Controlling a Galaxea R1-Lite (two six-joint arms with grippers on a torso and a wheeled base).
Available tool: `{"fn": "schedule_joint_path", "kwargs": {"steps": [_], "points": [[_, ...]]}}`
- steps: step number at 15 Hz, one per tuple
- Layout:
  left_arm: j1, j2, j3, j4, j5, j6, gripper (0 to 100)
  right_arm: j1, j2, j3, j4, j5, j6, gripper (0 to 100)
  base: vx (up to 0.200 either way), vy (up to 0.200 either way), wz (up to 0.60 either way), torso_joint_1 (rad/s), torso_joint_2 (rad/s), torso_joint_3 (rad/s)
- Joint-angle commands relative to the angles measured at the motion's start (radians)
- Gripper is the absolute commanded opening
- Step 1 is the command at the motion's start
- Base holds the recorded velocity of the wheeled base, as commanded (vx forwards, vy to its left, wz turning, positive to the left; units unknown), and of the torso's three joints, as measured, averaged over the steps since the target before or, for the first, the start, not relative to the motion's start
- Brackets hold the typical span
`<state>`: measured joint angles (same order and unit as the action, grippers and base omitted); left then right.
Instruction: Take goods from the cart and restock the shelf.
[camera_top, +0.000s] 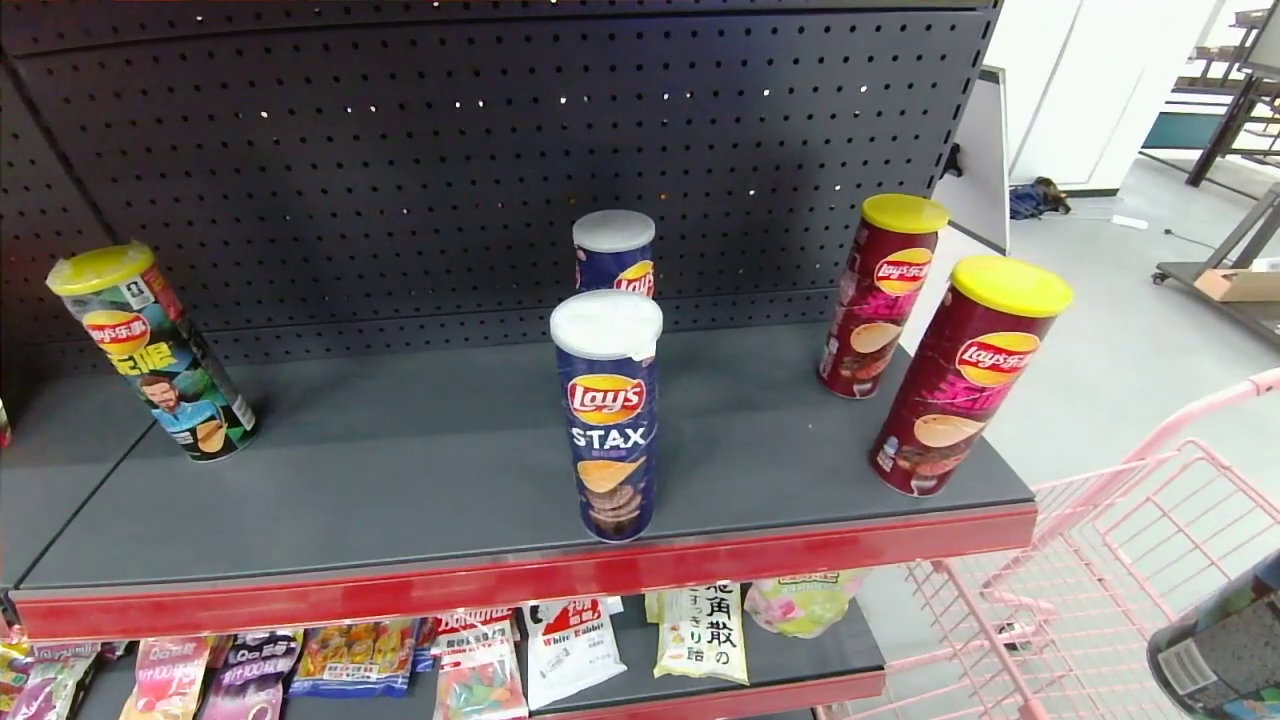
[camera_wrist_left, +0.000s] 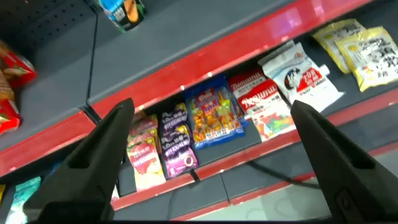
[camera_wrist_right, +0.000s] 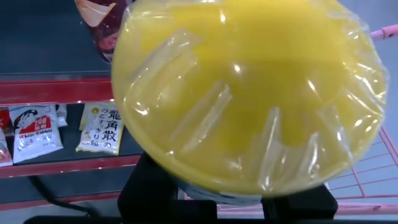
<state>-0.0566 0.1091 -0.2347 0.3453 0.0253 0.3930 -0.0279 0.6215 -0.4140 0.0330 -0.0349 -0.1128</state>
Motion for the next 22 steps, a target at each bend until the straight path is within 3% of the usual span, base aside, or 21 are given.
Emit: {"fn": "schedule_joint_path", "kwargs": {"steps": [1,18,22], "points": [[0.000,-0.032,0.000,0.001,0.001,0.000,100,0.000,-0.023,0.009,0.001,0.013,0.001,0,0.000,0.200,0.00,-0.002,0.00,0.002],[0.000,-0.032,0.000,0.001,-0.001,0.000,100,0.002,-0.103,0.018,0.010,0.021,-0.004,0,0.000,0.200,0.00,0.004,0.00,0.001],[0.000,-0.032,0.000,0.001,-0.001,-0.002,100,0.009,-0.189,0.066,0.013,0.078,-0.005,0,0.000,0.200,0.00,0.000,0.00,0.005]]}}
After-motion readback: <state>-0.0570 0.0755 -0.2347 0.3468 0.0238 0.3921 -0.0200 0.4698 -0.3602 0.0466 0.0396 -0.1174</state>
